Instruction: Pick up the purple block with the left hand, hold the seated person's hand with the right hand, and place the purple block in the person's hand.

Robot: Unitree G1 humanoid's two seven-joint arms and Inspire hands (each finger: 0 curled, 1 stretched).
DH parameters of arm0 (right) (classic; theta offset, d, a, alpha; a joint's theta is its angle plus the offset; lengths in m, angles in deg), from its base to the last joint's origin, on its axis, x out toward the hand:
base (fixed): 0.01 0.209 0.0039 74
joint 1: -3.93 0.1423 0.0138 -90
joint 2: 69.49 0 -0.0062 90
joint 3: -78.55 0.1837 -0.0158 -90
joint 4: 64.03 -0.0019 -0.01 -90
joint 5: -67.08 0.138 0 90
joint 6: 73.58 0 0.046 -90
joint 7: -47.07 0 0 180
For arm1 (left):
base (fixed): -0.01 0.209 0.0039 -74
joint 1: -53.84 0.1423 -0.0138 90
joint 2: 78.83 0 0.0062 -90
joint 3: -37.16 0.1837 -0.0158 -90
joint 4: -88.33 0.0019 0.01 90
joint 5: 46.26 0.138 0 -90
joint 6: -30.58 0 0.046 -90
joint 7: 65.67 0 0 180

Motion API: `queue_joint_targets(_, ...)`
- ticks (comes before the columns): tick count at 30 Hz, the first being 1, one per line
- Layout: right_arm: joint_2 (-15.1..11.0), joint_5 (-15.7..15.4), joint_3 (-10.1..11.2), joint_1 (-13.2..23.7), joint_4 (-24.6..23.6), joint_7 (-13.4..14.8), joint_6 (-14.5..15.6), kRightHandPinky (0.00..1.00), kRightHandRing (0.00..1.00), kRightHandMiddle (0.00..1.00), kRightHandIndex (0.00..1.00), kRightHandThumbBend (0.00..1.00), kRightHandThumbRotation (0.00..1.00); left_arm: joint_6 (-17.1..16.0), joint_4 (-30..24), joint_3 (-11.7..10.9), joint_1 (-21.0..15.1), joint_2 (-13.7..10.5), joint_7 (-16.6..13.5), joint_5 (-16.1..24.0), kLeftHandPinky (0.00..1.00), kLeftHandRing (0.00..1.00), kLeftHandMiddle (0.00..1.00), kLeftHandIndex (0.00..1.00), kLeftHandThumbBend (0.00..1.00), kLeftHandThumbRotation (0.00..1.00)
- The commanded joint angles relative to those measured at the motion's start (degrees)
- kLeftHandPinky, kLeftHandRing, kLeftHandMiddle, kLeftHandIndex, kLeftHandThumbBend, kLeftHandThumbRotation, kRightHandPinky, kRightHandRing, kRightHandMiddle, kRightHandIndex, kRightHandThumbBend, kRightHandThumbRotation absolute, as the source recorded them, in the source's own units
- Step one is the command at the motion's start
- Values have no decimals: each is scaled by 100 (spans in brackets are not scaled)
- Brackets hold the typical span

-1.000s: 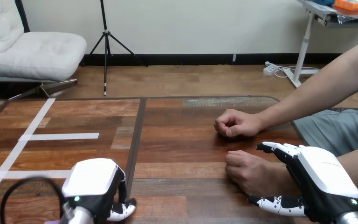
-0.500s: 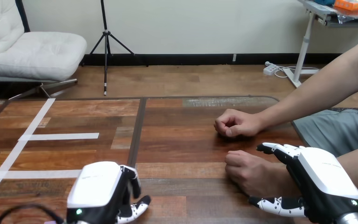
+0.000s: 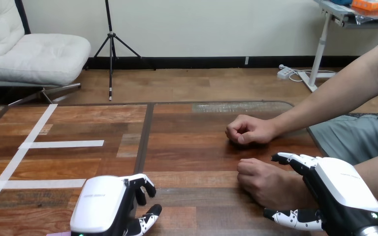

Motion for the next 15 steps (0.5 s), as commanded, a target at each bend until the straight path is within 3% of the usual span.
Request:
queue_joint_targets(1, -144, -7, 65, 444, -162, 127, -122, 92, 88, 83, 83, 70, 28, -1391, 1661, 75, -1455, 193, -2367, 57, 28, 36, 47, 55, 55, 19)
queue_joint_targets(8, -135, 1, 65, 432, -188, 100, -95, 92, 88, 83, 83, 70, 29, -1693, 2203, 240, -1808, 273, -3098, 228, 29, 37, 48, 55, 57, 20)
queue_joint_targets(15, -135, 2, 71, 417, -196, 102, -95, 92, 88, 83, 83, 70, 29, -1918, 2651, 397, -2099, 333, -3643, 324, 30, 38, 48, 57, 58, 22)
